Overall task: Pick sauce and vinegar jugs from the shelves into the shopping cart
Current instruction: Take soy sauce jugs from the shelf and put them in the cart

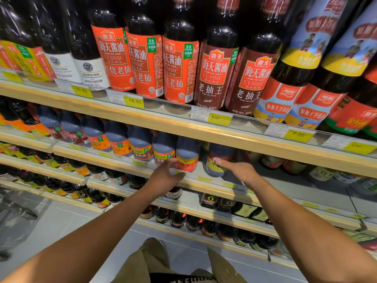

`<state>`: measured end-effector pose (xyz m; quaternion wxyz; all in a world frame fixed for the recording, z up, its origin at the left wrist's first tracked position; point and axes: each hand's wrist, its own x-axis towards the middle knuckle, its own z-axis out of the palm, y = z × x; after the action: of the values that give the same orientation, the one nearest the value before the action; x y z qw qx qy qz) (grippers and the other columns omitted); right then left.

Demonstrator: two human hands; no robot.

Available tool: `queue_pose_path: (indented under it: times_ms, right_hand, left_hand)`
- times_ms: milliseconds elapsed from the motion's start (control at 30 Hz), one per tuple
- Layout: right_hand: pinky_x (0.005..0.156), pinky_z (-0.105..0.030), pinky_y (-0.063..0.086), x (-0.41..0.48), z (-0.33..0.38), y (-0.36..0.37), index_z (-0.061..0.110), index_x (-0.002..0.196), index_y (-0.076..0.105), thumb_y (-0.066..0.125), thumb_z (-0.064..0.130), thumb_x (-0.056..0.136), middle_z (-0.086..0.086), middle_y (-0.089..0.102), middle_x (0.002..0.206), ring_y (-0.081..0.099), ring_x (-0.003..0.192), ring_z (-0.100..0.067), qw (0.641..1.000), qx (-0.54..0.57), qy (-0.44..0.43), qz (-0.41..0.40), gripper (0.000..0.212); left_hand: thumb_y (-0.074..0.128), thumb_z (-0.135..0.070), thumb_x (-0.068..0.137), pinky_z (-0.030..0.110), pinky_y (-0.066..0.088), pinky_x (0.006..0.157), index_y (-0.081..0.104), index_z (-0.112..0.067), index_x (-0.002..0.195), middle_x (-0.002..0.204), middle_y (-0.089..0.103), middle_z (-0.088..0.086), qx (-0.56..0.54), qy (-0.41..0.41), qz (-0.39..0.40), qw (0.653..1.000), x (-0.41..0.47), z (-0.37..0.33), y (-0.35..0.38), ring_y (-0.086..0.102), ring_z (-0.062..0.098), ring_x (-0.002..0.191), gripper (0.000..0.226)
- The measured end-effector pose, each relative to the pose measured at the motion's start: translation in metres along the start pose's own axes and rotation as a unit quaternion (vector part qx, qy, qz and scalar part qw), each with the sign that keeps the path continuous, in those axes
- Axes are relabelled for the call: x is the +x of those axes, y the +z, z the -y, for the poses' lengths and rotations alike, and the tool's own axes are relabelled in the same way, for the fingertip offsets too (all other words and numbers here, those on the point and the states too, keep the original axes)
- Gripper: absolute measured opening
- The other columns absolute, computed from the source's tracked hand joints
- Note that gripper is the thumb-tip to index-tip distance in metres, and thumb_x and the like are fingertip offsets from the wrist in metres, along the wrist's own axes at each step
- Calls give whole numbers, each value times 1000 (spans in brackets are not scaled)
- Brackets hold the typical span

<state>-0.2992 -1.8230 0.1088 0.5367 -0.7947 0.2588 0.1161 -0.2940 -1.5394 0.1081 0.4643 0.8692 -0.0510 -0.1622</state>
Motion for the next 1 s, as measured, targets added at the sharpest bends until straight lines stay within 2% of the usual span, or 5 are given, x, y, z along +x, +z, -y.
queue_pose_path:
  times_ms: [200,300,367,500,1000]
  right_hand:
    - [93,-34,50,6,-10,7,-1,130,61,87,62,65,-8,62,132,61,111,-20,999,-37,-14,-5,94]
    - [90,-31,55,6,-16,10,14,104,74,93,50,64,-2,75,112,69,97,-12,999,-31,-22,7,57]
    - [90,-30,56,7,-14,10,17,94,76,94,48,63,2,77,103,71,92,-10,999,-41,-23,21,48]
    - [98,-37,56,10,-8,13,20,99,80,92,67,46,8,79,97,73,95,-11,996,-78,-18,50,72]
    - [99,-34,54,0,-4,19,24,108,73,92,41,68,3,76,109,70,101,-12,995,-62,-56,59,48]
  left_hand:
    - [65,-40,93,36,48,97,46,-16,144,130,61,-1,96,-12,6,995,11,1,11,59,21,117,60]
    - [62,-35,96,39,51,98,38,-19,150,145,51,-2,70,-16,8,997,10,3,16,63,26,116,61]
    - [57,-26,99,34,57,79,34,-22,151,150,46,-4,45,-19,13,999,8,6,17,71,22,99,57]
    - [49,-11,101,13,44,46,32,-23,151,153,41,-5,-3,-39,15,999,12,9,17,69,4,60,54]
    - [53,-14,102,33,57,65,20,-27,159,162,28,-3,-32,-63,70,995,4,3,10,75,15,80,67]
